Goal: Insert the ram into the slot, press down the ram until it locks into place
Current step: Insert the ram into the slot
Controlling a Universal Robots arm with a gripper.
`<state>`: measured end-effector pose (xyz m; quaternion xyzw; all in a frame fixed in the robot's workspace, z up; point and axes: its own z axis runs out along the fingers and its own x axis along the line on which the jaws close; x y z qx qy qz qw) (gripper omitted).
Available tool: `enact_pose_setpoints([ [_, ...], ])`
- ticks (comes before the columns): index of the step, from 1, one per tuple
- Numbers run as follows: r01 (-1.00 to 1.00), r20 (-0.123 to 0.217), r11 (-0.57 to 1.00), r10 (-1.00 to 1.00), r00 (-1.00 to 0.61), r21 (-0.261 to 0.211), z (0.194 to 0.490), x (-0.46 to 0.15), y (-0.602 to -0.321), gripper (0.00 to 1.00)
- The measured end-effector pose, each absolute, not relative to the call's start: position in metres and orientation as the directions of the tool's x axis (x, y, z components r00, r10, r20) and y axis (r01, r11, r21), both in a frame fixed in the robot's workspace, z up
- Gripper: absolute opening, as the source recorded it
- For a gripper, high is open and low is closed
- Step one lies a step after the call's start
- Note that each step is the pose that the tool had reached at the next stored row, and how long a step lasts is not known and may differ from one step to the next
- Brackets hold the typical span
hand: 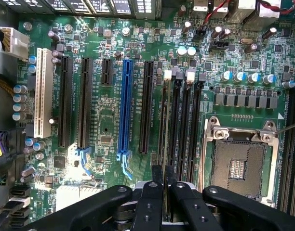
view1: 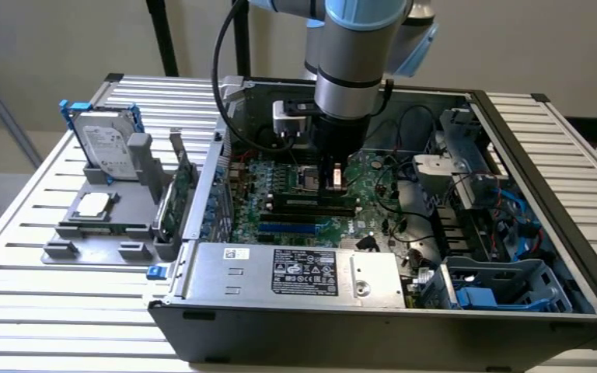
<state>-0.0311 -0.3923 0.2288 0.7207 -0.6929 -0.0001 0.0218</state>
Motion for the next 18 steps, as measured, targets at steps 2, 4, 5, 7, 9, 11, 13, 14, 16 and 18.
enact_pose_setpoints([
  [2, -0.999, 0.03, -0.039, -0.999, 0.04, 0.03, 0.2286, -0.0311, -0.3924, 0.13],
  [4, -0.999, 0.03, -0.039, -0.999, 0.04, 0.029, 0.2285, -0.0312, -0.3926, 0.13],
  [5, -0.999, 0.03, -0.039, -0.999, 0.04, 0.029, 0.2285, -0.0313, -0.3927, 0.13],
  [7, -0.999, 0.03, -0.039, -0.999, 0.039, 0.028, 0.2284, -0.0315, -0.3927, 0.13],
  [9, -0.999, 0.03, -0.039, -0.999, 0.039, 0.027, 0.2283, -0.0318, -0.3927, 0.13],
  [11, -0.999, 0.03, -0.038, -0.999, 0.039, 0.026, 0.2283, -0.0321, -0.3927, 0.13],
  [13, -0.999, 0.03, -0.038, -0.999, 0.039, 0.025, 0.2282, -0.0323, -0.3927, 0.13],
  [14, -0.999, 0.03, -0.037, -0.999, 0.038, 0.025, 0.2282, -0.0323, -0.3927, 0.13],
  [16, -0.999, 0.03, -0.036, -0.999, 0.037, 0.025, 0.2282, -0.0324, -0.3927, 0.13],
  [18, -0.999, 0.03, -0.035, -0.999, 0.035, 0.025, 0.2282, -0.0324, -0.3927, 0.13],
])
